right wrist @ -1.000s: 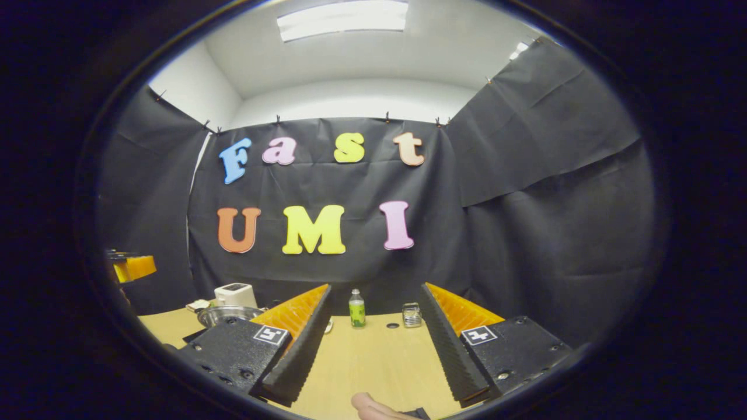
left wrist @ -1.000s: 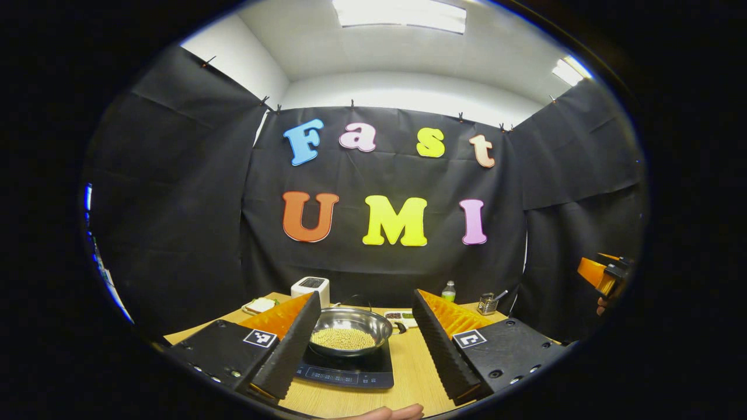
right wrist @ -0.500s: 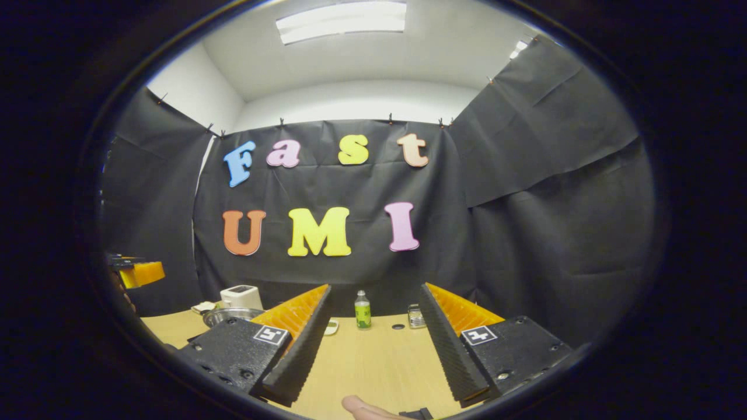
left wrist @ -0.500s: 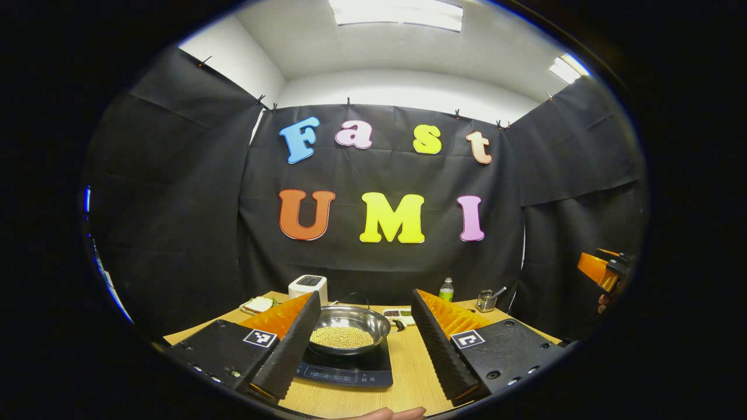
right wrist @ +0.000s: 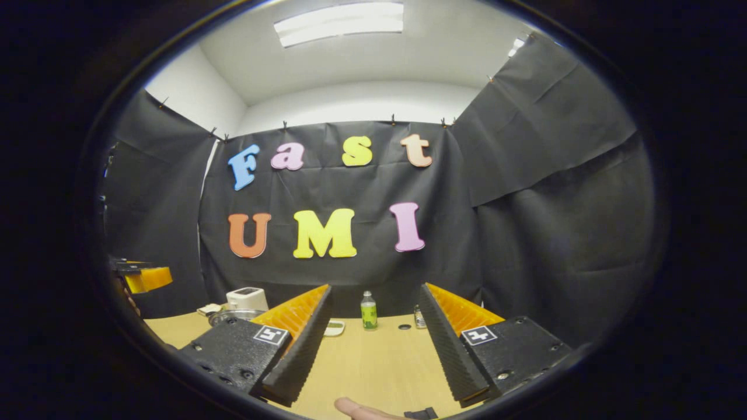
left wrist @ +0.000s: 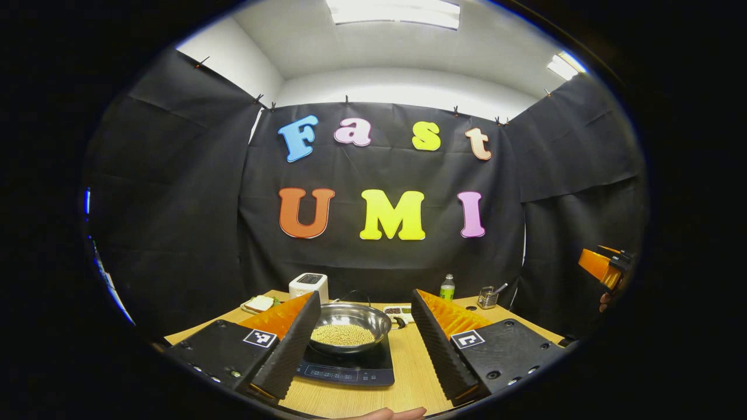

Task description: First push the handle of the pot to place it horizontally, then grasp the pot with both hands and set it on the induction cooktop.

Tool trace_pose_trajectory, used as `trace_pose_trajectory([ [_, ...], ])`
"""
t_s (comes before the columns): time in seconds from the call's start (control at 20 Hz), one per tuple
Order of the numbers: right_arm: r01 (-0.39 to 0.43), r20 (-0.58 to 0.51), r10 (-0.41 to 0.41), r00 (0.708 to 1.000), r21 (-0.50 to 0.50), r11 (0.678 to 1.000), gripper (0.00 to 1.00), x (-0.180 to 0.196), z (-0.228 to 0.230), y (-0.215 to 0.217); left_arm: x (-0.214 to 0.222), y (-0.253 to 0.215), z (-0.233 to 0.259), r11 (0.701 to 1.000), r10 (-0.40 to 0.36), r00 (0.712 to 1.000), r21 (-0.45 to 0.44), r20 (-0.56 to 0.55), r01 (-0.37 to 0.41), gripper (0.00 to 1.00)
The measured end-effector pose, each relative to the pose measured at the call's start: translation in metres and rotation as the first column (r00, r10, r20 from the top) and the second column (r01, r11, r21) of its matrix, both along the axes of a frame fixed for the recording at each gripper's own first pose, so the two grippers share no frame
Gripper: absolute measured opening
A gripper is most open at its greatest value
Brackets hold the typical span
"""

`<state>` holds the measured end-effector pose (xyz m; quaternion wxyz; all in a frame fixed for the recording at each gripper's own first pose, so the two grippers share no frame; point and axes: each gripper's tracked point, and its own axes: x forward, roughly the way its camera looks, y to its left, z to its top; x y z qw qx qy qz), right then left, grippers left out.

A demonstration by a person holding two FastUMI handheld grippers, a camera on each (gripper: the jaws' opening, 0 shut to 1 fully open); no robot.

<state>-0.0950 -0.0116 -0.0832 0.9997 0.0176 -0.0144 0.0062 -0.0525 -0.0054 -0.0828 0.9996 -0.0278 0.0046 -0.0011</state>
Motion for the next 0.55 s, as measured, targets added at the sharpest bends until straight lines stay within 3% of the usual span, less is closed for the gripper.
trace_pose_trajectory([
  [0.55,0.001,0.0,-0.001,1.0,0.036,0.999,0.92,0.0026,-0.0067,0.0044,-0.0061,-0.0005,-0.0042,1.0,-0.006,1.0,0.01,0.009,0.006,0.93],
])
